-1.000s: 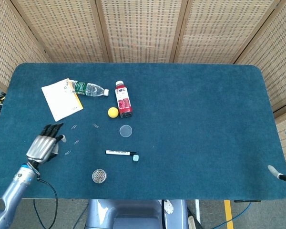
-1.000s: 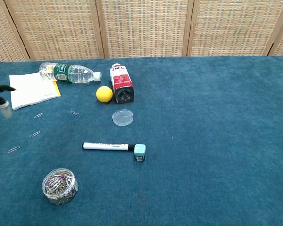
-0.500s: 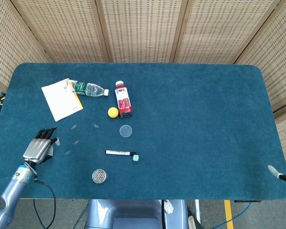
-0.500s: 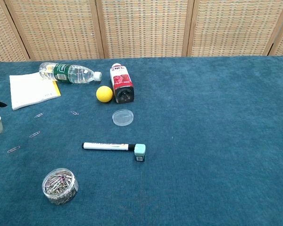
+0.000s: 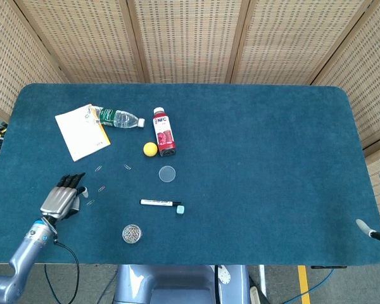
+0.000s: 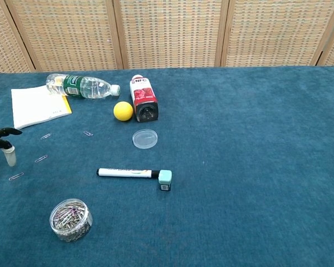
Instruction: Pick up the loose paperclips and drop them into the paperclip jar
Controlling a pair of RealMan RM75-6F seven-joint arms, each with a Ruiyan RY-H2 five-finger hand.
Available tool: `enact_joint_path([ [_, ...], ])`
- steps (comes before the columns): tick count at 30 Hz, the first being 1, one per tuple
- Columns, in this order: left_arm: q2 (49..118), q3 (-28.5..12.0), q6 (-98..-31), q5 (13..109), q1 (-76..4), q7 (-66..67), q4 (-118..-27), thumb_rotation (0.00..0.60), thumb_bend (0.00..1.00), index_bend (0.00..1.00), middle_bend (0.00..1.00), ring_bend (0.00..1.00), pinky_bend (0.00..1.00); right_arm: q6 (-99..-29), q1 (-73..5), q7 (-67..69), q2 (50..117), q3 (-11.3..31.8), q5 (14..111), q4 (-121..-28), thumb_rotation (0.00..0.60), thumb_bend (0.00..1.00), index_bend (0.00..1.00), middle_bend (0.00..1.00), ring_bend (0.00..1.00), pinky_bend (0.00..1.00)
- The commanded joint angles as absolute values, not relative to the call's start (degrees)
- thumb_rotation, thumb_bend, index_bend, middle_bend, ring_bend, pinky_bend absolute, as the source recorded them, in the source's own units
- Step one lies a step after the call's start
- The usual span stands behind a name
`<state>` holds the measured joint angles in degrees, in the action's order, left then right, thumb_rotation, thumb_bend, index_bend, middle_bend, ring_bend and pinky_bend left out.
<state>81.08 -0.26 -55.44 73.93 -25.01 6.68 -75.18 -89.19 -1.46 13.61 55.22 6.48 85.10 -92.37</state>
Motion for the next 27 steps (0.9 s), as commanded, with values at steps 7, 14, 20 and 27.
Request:
enact_joint_path([
  [7, 82.54, -0.04, -55.00, 74.25, -25.14, 6.86, -74.32, 0.600, 0.85, 0.42, 0.00, 0.00, 0.00, -89.20, -1.45, 13.46, 55.27, 6.51, 85.02, -92.38, 0.600, 0.00, 0.04, 0.00, 0.00, 0.00],
  [14, 83.75, 0.07, -55.25, 74.89, -25.08, 6.58, -72.72, 0.600, 0.85, 0.43, 0.00, 0.00, 0.00, -89.24, -1.43, 13.48, 55.28, 6.47, 85.11, -92.39, 0.600, 0.00, 0.04, 0.00, 0.00, 0.00],
  [20, 84.28, 0.55, -55.25, 75.90, -25.05, 6.05, -72.23, 0.600, 0.84, 0.43, 0.00, 0.00, 0.00, -89.29, -1.39, 13.68, 55.23, 6.51, 85.07, -92.33, 0.600, 0.00, 0.04, 0.00, 0.00, 0.00],
  [27, 83.84, 1.91, -56.46, 78.63, -24.54, 4.86, -73.51, 0.600, 0.84, 0.43, 0.00, 0.00, 0.00, -89.23, -1.42, 13.72, 55.21, 6.50, 85.09, -92.34, 0.600, 0.00, 0.04, 0.00, 0.00, 0.00],
])
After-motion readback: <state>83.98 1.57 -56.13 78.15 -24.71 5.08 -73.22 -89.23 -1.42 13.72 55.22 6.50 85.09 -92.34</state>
